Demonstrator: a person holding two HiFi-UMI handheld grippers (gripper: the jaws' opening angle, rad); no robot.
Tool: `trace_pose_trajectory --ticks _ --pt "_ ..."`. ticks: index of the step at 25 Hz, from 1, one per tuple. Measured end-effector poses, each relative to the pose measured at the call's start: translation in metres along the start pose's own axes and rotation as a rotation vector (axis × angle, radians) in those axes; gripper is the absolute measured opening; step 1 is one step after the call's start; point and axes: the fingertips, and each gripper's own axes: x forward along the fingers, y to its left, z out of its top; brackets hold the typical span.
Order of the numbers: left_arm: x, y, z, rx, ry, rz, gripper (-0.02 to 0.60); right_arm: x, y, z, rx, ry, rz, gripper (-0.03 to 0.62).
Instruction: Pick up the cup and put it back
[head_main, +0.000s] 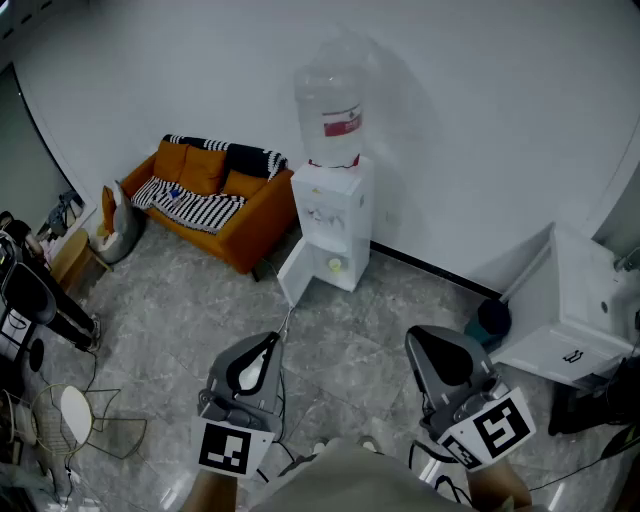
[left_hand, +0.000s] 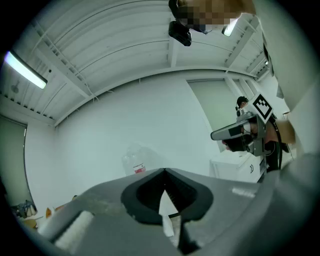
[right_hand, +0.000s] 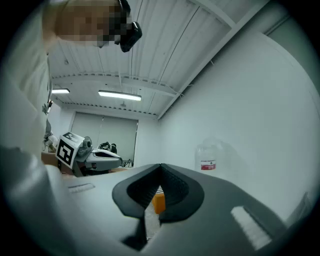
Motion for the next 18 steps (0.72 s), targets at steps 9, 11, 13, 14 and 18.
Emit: trace_pose_trajectory --ticks 9,11,13,14,18 --pt "0.0 -0.008 0.0 -0.007 0.005 -0.002 0.002 -0.007 -0.003 -0.001 0.007 0.004 0.002 0.003" --pt "0.0 -0.011 0.002 -0.006 0.009 -0.002 0.002 -0.01 -0.004 0.0 0.006 0.002 0.008 0.003" --pt "0.001 -0.015 0.003 -0.006 0.008 0.0 0.002 -0.013 -0.005 -0.001 0.005 0.003 0.017 0.003" --pt "0.001 -0.017 0.003 -0.007 0.007 0.002 0.002 -0.016 -0.006 -0.002 0.006 0.004 0.021 0.003" --pt "0.004 -0.027 0.005 -0.003 0.012 0.01 0.002 -0.025 -0.015 -0.004 0.02 0.0 0.027 0.003"
